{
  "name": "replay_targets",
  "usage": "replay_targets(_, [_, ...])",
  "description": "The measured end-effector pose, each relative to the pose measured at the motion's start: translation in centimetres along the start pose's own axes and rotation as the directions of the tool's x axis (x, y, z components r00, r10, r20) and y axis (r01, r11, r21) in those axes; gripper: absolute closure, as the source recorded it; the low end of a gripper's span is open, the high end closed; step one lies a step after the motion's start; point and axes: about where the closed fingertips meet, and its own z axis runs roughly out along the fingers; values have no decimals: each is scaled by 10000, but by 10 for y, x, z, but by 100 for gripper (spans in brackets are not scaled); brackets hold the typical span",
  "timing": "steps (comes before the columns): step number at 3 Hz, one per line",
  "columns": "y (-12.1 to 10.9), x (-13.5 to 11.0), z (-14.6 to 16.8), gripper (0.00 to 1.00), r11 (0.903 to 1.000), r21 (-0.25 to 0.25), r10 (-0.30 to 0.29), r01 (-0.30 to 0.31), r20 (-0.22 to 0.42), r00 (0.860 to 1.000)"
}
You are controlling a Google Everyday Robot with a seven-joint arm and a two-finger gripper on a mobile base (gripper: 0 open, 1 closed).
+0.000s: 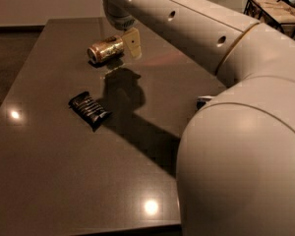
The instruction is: Move orange can near blue chip bag
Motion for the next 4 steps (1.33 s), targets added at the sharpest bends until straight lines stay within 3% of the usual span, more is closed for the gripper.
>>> replay_targets(1, [-4, -3, 4, 0, 9908, -268, -1335, 1327, -343, 9905])
replay_targets(2, [0, -1, 6, 0, 9602, -915, -2668, 2637, -231, 9635])
replay_targets(3, [0, -1, 6, 0, 9602, -916, -2668, 2638, -231, 9635])
replay_targets(4, [-3, -8, 17, 0, 9473, -1043, -3043, 3029, 28, 9526])
